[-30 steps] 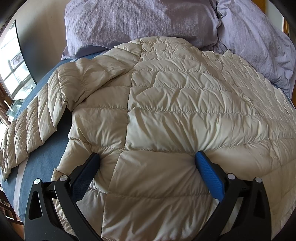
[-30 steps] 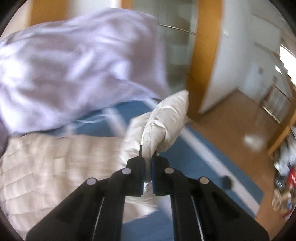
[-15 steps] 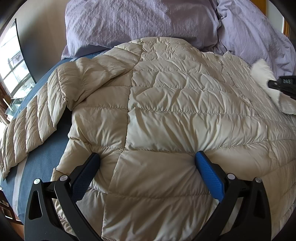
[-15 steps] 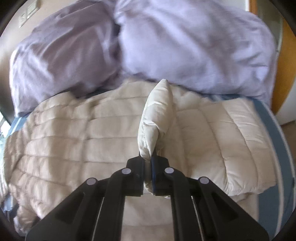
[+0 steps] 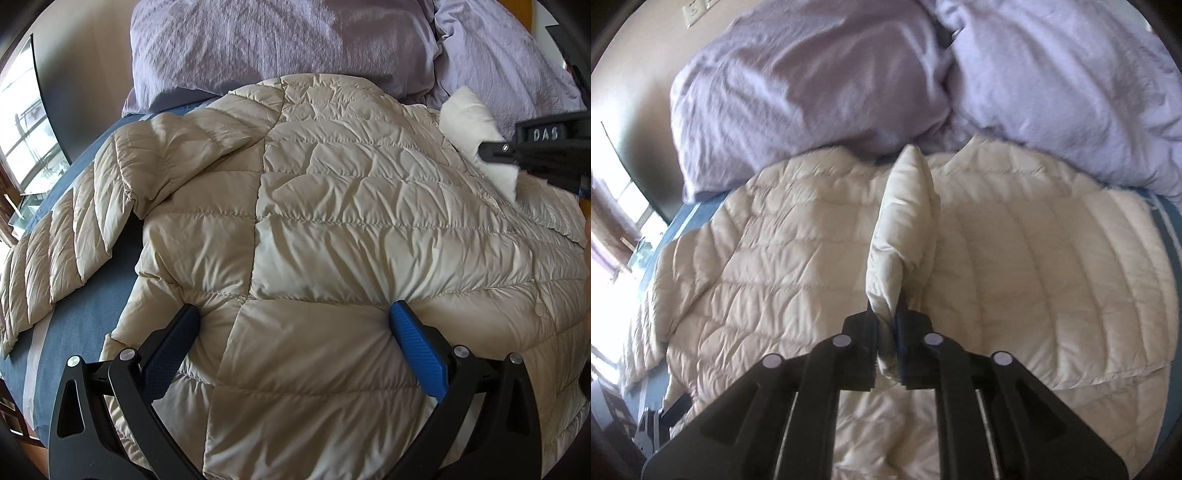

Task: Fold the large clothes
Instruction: 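Lift the sleeve and lay it across the jacket body with the right gripper, then grasp the other sleeve cuff with the left gripper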

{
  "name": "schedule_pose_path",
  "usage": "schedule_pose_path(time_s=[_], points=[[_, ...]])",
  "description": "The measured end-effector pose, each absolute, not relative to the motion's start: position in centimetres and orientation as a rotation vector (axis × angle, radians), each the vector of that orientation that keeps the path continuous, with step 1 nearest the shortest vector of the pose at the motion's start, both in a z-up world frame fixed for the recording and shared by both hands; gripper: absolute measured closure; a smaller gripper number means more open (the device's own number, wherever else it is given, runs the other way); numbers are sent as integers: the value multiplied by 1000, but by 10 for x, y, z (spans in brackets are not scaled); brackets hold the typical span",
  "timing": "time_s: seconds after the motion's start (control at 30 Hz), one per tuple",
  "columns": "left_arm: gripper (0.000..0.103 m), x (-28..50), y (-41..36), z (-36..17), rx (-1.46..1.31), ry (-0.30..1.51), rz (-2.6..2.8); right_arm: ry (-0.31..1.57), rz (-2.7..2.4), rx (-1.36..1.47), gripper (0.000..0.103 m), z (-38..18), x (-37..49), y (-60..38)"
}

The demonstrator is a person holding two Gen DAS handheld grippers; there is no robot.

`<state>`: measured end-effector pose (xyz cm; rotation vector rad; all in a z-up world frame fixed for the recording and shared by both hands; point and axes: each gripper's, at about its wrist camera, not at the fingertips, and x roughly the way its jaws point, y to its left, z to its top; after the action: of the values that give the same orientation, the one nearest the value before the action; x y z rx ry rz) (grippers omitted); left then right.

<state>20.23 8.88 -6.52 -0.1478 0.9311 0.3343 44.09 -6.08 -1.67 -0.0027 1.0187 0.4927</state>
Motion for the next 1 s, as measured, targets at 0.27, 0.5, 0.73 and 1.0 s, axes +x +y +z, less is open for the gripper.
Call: schedule_pose_path(time_s=[0.27, 0.5, 0.73, 1.0], points=[[1, 202, 89, -65, -148, 931, 334, 943, 575, 47, 51, 8, 430, -79], [1, 202, 89, -66, -146, 933, 335, 888, 239, -91, 45, -13, 456, -107], [1, 202, 89, -66, -146, 933, 335, 965, 235, -113, 27, -42, 456, -84], [1, 202, 90, -66, -147, 933, 334, 974, 274, -166, 2, -60, 439, -47]])
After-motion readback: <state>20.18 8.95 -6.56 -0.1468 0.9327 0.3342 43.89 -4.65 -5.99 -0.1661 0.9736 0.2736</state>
